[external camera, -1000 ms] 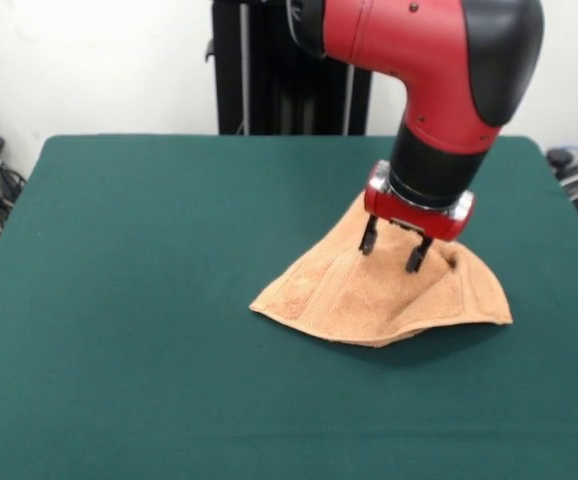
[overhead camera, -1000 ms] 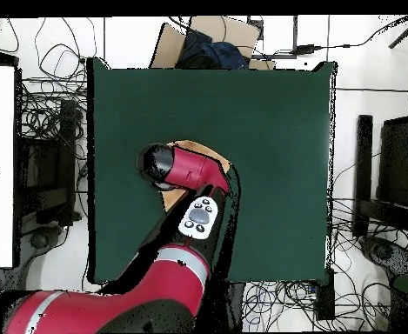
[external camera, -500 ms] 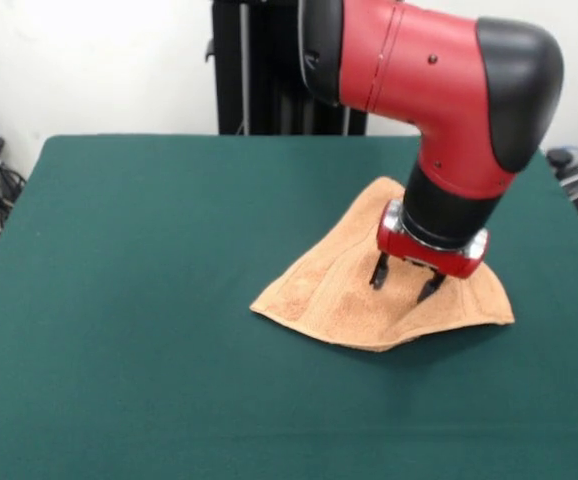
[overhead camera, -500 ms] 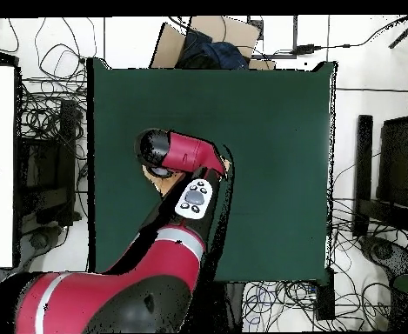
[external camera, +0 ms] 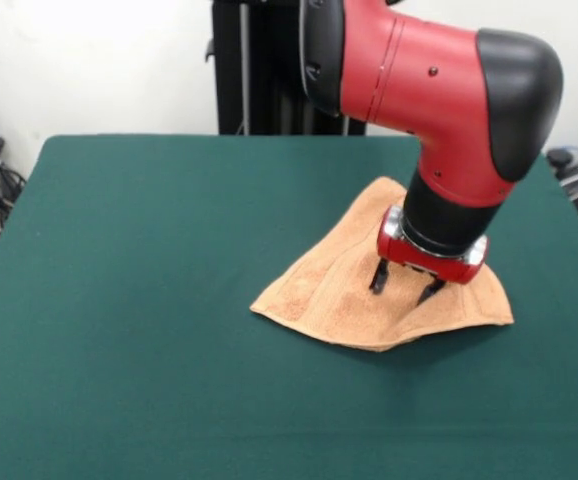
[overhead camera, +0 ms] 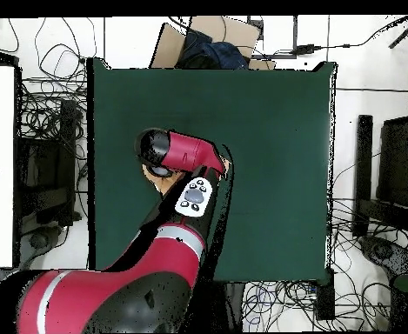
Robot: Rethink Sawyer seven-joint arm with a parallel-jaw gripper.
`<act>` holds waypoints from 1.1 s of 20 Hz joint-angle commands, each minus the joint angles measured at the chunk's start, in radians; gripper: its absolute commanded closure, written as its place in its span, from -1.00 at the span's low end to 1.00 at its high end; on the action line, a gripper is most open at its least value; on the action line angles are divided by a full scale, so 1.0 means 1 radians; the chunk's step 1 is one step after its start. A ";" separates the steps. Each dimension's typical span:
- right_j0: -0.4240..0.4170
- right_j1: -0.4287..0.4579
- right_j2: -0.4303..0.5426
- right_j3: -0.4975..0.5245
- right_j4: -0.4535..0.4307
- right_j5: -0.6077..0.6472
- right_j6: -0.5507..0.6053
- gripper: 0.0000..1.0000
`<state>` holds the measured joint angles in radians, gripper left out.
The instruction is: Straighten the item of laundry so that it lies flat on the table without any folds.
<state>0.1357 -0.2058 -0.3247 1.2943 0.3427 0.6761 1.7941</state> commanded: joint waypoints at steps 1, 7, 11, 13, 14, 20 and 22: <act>0.007 0.020 0.066 0.015 0.023 0.024 0.236 -1.00; 0.003 -0.026 0.079 0.104 0.035 0.031 0.239 -1.00; -0.021 -0.081 0.121 0.244 0.035 -0.075 0.197 -1.00; -0.045 -0.084 0.150 0.279 0.029 -0.131 0.169 -1.00; -0.052 -0.081 0.159 0.288 0.026 -0.148 0.162 -1.00; -0.042 -0.121 0.149 0.346 0.015 -0.139 0.162 -1.00; -0.044 -0.137 0.151 0.369 0.013 -0.154 0.159 -1.00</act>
<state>0.1133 -0.3120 -0.3110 1.5031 0.3439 0.5884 1.7941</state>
